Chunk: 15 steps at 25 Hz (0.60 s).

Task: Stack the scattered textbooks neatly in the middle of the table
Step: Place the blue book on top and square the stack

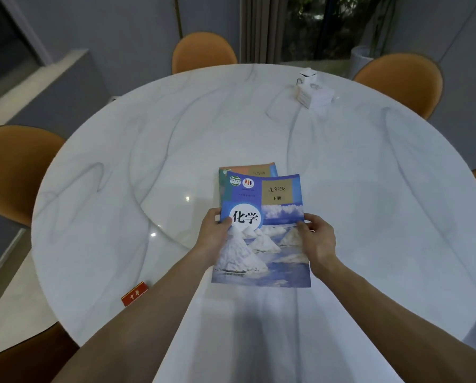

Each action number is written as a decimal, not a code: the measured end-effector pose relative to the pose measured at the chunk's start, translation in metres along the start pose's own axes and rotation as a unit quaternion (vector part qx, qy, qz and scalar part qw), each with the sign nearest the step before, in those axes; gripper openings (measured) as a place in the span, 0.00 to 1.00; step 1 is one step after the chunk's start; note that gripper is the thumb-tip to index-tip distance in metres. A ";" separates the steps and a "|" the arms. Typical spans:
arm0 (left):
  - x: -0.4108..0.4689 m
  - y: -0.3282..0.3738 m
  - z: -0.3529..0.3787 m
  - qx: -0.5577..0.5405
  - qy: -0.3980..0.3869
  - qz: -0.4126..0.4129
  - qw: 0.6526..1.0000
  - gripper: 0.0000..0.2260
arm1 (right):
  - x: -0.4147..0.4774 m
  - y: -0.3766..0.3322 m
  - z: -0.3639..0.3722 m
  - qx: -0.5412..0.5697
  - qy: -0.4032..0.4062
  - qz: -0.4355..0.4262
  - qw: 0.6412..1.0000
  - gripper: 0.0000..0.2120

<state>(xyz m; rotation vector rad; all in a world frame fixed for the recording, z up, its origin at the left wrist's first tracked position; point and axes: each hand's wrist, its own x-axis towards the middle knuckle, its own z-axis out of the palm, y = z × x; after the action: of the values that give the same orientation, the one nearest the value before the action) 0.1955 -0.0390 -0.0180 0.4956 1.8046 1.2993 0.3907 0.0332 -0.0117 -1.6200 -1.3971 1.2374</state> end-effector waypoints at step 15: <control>0.110 0.016 0.028 0.050 0.116 -0.009 0.992 0.13 | 0.135 -0.022 0.060 -0.063 -0.081 0.003 0.995 0.12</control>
<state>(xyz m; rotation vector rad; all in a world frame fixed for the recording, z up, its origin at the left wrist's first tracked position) 0.1524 0.0624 -0.0501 0.3941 2.0696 1.3034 0.3245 0.1626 -0.0438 -1.6378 -1.6001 1.3334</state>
